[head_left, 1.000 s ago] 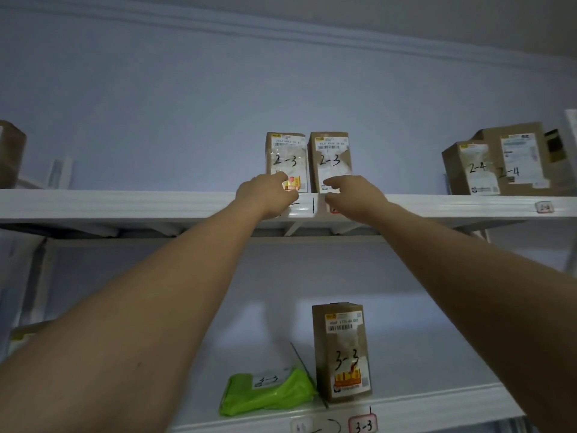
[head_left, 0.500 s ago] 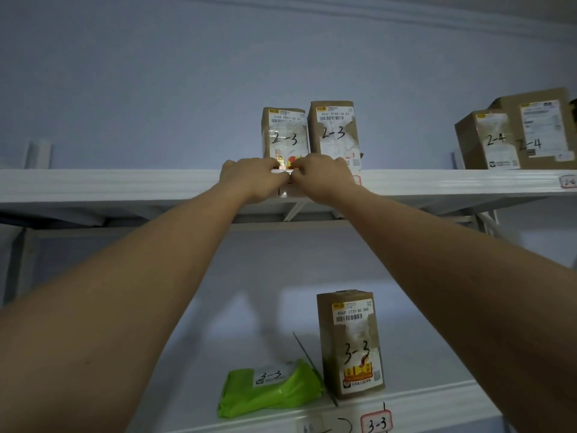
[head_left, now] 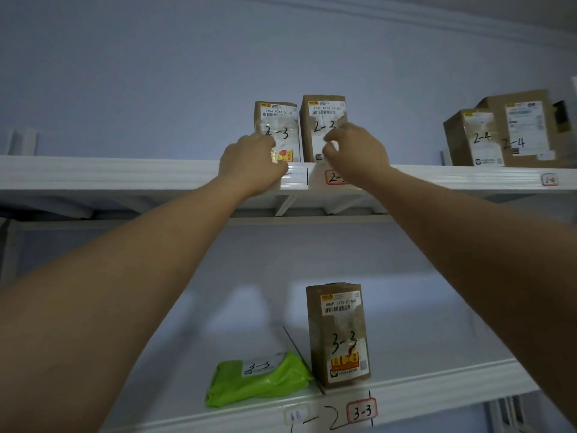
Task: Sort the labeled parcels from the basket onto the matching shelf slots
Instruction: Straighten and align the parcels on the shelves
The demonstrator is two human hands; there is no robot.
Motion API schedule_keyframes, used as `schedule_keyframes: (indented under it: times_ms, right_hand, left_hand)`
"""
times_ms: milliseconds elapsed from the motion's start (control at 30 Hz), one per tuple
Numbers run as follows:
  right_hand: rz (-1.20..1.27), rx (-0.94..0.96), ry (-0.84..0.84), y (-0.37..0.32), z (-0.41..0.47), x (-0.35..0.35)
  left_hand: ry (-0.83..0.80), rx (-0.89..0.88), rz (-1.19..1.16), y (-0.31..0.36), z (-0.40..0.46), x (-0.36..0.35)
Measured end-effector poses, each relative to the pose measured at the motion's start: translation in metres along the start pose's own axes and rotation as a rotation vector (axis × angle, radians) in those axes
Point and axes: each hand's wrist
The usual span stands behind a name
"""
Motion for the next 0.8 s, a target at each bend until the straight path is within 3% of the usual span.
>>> schedule_keyframes:
  times_ms: [100, 200, 333, 433, 567, 800]
  right_hand:
    - [0.043, -0.085, 0.002, 0.031, 0.003, 0.007]
    - [0.082, -0.102, -0.115, 0.054, 0.003, 0.001]
    - [0.101, -0.081, -0.274, 0.07, 0.002, -0.011]
    - [0.015, -0.01, -0.294, 0.077, 0.003, -0.015]
    - [-0.078, 0.094, -0.186, 0.086, 0.001, -0.025]
    - [-0.041, 0.145, -0.072, 0.09, -0.004, -0.039]
  left_hand:
    - [-0.08, -0.056, -0.039, 0.027, 0.002, -0.002]
    - [-0.219, -0.087, -0.045, 0.053, 0.011, -0.014]
    - [-0.285, -0.053, 0.05, 0.072, 0.025, -0.031]
    - [-0.224, -0.07, 0.151, 0.076, 0.028, -0.042]
    - [-0.116, -0.081, 0.227, 0.077, 0.027, -0.051]
    - [-0.075, -0.078, 0.294, 0.079, 0.024, -0.053]
Point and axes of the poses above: each hand's wrist, its own z-axis towards the middle knuckle, its own x-axis out of the back of the hand, y = z × x, and after that the axes turned 2 degrees about -y, right-handed
